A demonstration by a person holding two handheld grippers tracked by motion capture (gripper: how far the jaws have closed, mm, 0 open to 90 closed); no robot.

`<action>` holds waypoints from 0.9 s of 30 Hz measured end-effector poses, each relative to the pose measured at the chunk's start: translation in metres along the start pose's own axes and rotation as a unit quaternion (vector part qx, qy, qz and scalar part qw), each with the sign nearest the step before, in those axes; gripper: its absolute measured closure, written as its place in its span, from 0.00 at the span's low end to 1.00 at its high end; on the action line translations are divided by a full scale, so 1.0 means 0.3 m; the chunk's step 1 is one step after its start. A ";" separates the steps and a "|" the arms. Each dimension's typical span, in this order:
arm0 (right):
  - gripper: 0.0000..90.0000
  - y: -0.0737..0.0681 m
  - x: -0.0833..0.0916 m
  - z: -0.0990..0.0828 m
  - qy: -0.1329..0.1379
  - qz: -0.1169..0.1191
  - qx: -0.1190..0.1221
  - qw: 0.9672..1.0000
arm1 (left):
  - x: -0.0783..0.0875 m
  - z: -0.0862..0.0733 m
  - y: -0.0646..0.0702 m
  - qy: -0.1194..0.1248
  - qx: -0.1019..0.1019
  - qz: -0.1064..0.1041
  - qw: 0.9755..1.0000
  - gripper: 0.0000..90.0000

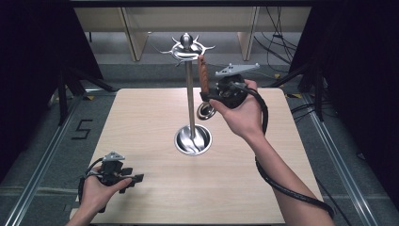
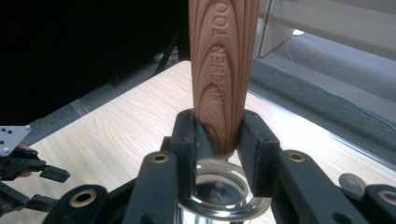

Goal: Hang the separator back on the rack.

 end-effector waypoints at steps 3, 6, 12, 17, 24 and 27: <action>0.78 0.000 -0.009 -0.007 0.002 -0.001 -0.003 1.000 | 0.002 0.000 0.001 0.000 -0.001 -0.004 1.000 0.45; 0.77 -0.001 -0.012 -0.016 0.004 -0.003 -0.007 1.000 | 0.000 0.000 0.000 0.000 0.000 0.000 1.000 0.45; 0.62 0.004 0.013 -0.041 0.008 0.005 0.015 1.000 | 0.000 0.000 0.003 0.001 -0.002 0.008 1.000 0.45; 0.54 0.025 0.059 -0.091 0.007 0.007 0.019 1.000 | 0.002 0.001 -0.003 0.003 -0.003 0.012 1.000 0.44; 0.53 0.081 0.143 -0.208 -0.005 -0.008 0.012 1.000 | 0.004 0.004 0.000 0.008 0.000 0.015 1.000 0.44; 0.53 0.115 0.167 -0.279 -0.008 -0.012 0.006 1.000 | 0.009 0.004 -0.003 0.006 -0.010 0.012 1.000 0.44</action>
Point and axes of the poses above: each handheld gripper's, and its own axes: x roughly backward along the jaws, z roughly out of its top, y roughly to its right, the point moved 2 cm from there along -x, roughly forward along the jaws, and after that the axes turned 10 degrees about -x, right-handed, at the moved point
